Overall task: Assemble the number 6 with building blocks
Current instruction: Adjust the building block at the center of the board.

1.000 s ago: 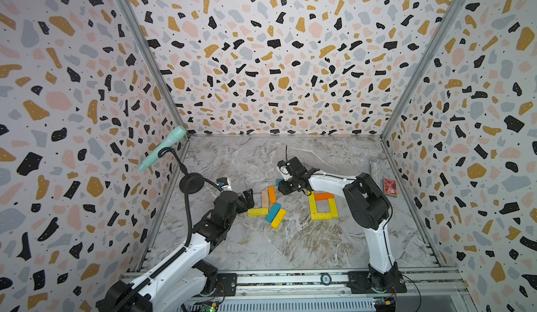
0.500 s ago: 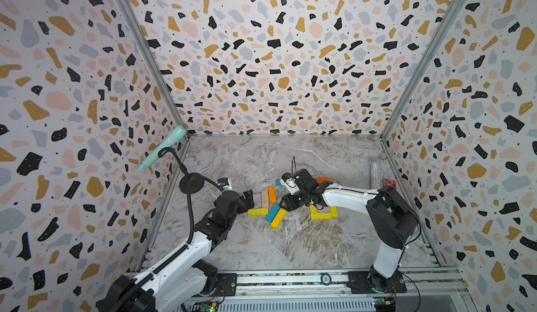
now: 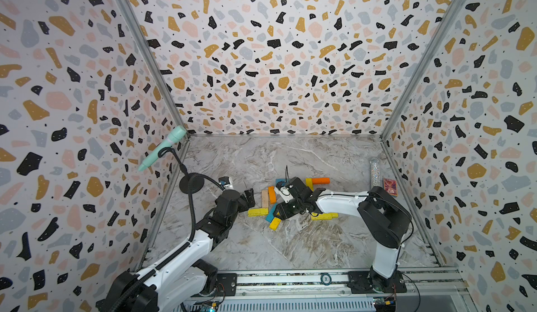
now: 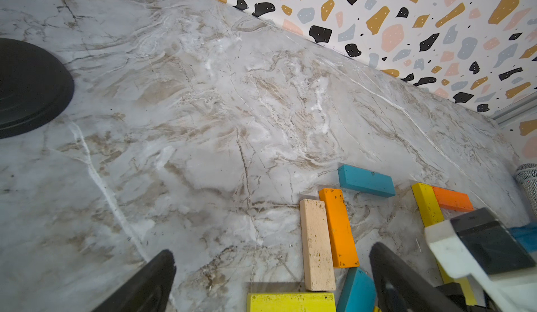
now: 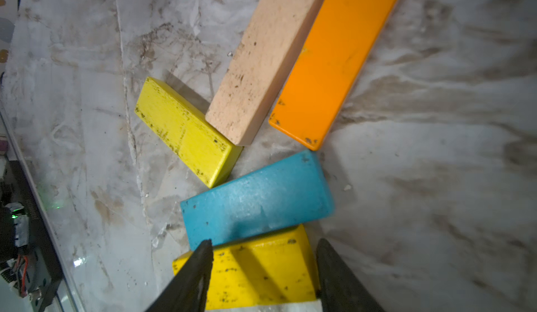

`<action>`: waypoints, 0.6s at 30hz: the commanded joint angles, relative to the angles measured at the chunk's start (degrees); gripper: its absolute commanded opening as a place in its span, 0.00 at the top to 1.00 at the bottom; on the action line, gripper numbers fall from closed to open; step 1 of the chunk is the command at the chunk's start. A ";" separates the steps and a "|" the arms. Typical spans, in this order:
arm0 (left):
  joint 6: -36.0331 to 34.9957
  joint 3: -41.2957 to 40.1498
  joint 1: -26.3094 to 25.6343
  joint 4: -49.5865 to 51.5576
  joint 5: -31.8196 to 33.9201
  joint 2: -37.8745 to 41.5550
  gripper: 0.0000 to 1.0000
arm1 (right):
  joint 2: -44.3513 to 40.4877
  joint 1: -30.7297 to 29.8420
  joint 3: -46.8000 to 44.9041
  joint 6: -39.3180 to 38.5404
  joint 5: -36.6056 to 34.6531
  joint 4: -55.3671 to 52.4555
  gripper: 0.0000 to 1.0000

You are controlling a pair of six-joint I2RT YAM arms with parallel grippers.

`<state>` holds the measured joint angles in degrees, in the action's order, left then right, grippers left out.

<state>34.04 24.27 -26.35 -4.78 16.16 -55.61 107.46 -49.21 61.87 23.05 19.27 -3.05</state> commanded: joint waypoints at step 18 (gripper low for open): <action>-3.14 5.33 2.73 -4.23 -10.96 -3.34 0.05 | -2.15 1.89 10.56 -1.85 -6.33 -6.81 0.44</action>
<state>32.27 28.42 -23.64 -5.58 13.41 -56.84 110.76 -50.35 72.51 22.68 15.81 -7.70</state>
